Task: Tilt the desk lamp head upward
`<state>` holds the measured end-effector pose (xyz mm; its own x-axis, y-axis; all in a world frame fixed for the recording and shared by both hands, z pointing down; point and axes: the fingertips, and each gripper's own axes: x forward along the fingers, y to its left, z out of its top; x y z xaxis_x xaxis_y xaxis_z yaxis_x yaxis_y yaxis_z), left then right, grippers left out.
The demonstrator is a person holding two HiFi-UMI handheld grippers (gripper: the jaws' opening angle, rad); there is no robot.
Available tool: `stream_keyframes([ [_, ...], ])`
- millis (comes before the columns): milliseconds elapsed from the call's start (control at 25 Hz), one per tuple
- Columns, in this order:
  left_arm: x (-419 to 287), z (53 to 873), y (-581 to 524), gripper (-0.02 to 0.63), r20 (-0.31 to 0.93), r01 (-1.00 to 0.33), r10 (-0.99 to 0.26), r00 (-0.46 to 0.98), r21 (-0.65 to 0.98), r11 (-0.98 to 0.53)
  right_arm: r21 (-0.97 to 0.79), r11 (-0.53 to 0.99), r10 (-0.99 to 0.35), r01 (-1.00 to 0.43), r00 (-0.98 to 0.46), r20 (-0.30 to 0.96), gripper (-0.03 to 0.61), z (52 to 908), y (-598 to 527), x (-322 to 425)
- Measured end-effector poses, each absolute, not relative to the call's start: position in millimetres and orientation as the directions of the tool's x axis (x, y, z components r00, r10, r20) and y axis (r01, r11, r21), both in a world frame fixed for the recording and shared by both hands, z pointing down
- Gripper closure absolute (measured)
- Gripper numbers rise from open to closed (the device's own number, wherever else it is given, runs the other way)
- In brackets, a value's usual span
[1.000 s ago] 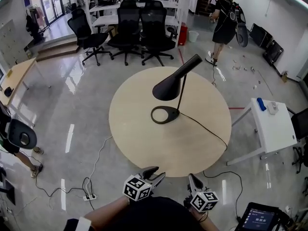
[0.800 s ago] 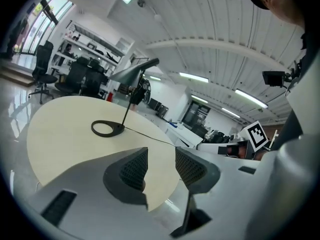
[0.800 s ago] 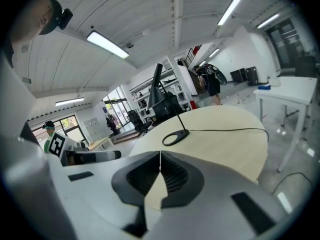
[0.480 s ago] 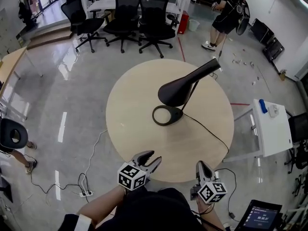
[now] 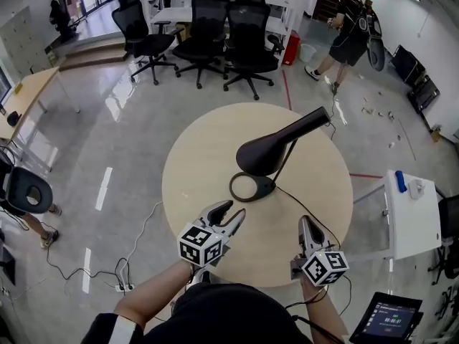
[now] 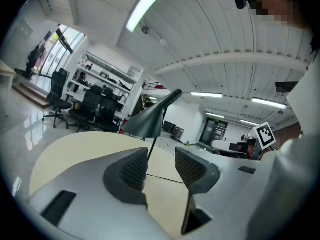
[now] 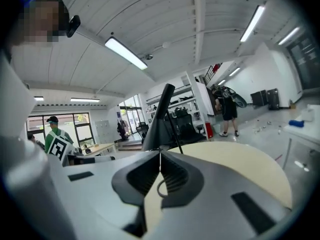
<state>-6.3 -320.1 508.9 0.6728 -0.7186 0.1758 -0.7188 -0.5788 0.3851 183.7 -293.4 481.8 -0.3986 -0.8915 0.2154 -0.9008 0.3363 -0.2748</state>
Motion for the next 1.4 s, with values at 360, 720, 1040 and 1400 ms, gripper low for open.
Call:
stream_keyframes([
  [360, 10.8, 501.0, -374.9, 0.434, 0.19, -0.774, -0.791, 0.582, 0.429, -0.466, -0.16, 0.465, -0.874, -0.871, -0.48, 0.076, 0.574, 402.2, -368.4, 183.6],
  [720, 4.8, 516.5, -396.0, 0.434, 0.194, -0.699, -0.782, 0.592, 0.606, -0.379, 0.037, 0.412, -0.909, -0.911, -0.413, -0.058, 0.531, 312.8, -427.5, 190.7],
  [1040, -4.5, 521.3, -421.8, 0.434, 0.105, -0.558, -0.785, 0.611, 0.76, -0.333, 0.184, 0.396, -0.911, -0.9, -0.41, -0.044, 0.476, 271.6, -458.9, 174.8],
  [1400, 13.5, 526.8, -422.1, 0.434, 0.016, -0.447, -0.748, 0.663, 0.81, -0.379, 0.157, 0.413, -0.91, -0.897, -0.415, 0.024, 0.472, 278.3, -491.1, 174.9],
])
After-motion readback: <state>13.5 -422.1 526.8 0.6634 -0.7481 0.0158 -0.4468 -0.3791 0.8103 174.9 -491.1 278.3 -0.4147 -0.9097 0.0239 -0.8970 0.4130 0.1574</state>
